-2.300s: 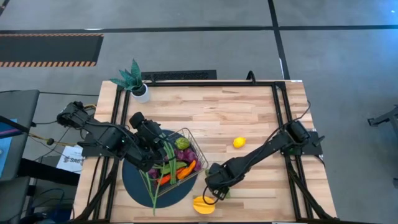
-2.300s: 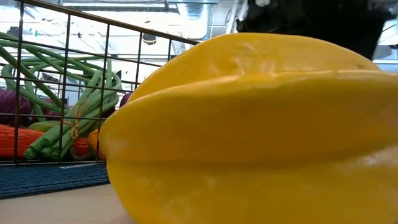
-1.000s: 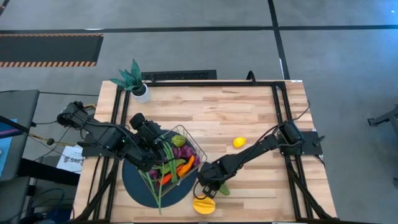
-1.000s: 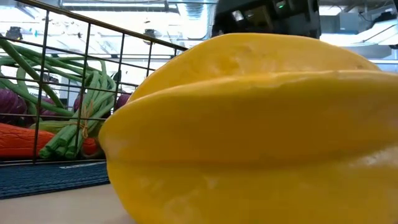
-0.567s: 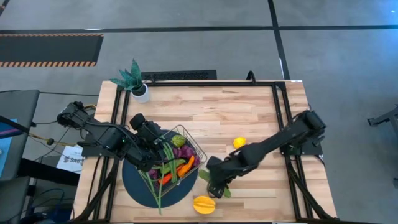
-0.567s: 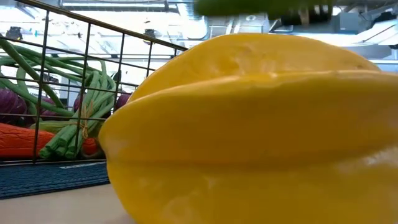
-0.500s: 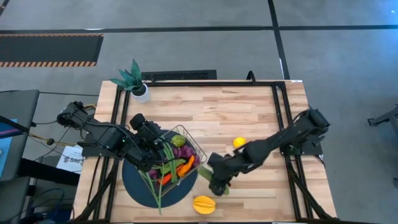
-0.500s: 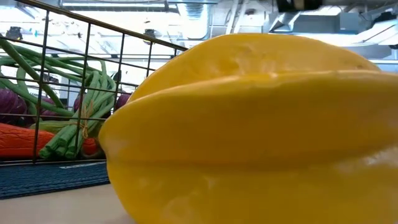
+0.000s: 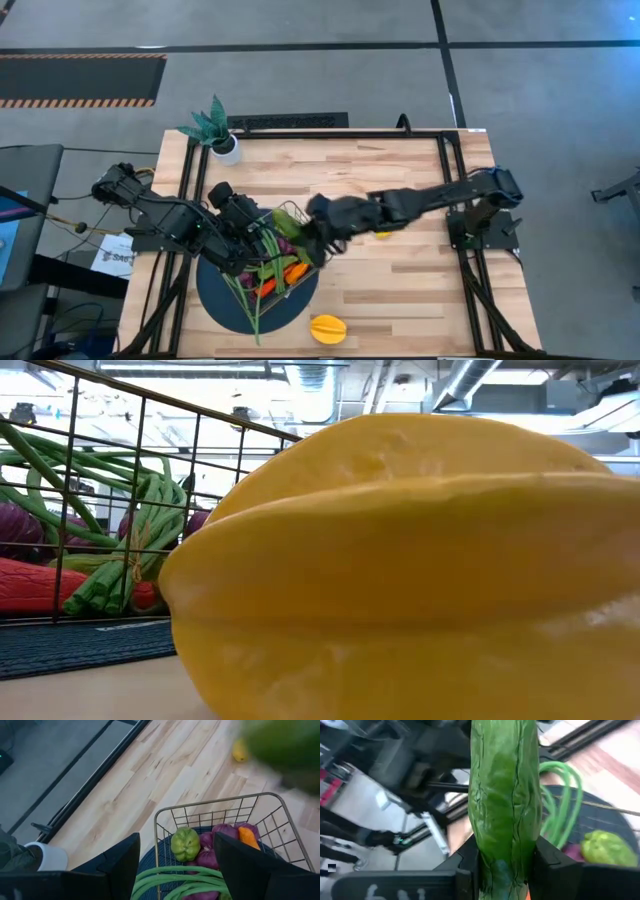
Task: Build produce basket
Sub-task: Put the green cucumber into the wire basket
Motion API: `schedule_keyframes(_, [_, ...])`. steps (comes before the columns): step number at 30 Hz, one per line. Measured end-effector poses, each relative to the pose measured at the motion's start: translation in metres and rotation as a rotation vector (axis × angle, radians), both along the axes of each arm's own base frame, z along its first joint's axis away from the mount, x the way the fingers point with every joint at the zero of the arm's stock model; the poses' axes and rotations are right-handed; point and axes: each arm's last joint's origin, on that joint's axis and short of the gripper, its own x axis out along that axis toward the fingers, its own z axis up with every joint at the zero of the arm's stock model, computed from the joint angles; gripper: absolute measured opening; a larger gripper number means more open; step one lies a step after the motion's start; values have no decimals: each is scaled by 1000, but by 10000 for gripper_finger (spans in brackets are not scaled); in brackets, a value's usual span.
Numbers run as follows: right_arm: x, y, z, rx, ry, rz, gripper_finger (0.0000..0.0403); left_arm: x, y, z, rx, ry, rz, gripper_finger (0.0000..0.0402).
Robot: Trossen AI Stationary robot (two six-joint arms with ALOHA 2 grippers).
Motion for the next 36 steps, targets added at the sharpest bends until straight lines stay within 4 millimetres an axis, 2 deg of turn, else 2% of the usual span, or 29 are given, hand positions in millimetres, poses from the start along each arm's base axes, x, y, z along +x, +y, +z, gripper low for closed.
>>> schedule_keyframes(5, [33, -14, -31, 11, 84, 34, 106, -2, 1, -1, 21, 27, -10, 238])
schedule_keyframes(13, [62, -22, -65, 30, 142, 59, 106, -11, 7, 4, 19, 99, 6, 238])
schedule_keyframes(19, [60, -28, -71, 3, 206, 54, 106, -10, 8, 6, 29, 81, 3, 238])
schedule_keyframes(21, [52, -29, -74, -19, 294, 54, 106, -6, 9, 10, 69, -1, 30, 238])
schedule_keyframes(22, [48, -30, -81, -32, 358, 58, 106, -5, 10, 14, 77, -44, 45, 238])
schedule_keyframes(24, [43, -33, -101, -63, 501, 47, 106, -10, 14, 16, 118, -19, 50, 238])
schedule_keyframes(25, [41, -34, -102, -80, 528, 34, 106, -8, 13, 20, 114, -45, 46, 238])
schedule_keyframes(27, [30, -38, -86, -94, 547, 8, 106, -8, 13, 25, 123, -62, 29, 238])
schedule_keyframes(29, [25, -40, -78, -102, 551, -10, 106, -10, 14, 33, 134, -81, 23, 238])
schedule_keyframes(33, [30, -38, -85, -112, 530, -2, 106, -12, 17, 44, 145, -104, 15, 238])
schedule_keyframes(36, [35, -36, -69, -100, 410, 0, 106, -13, 17, 47, 147, -114, 15, 238])
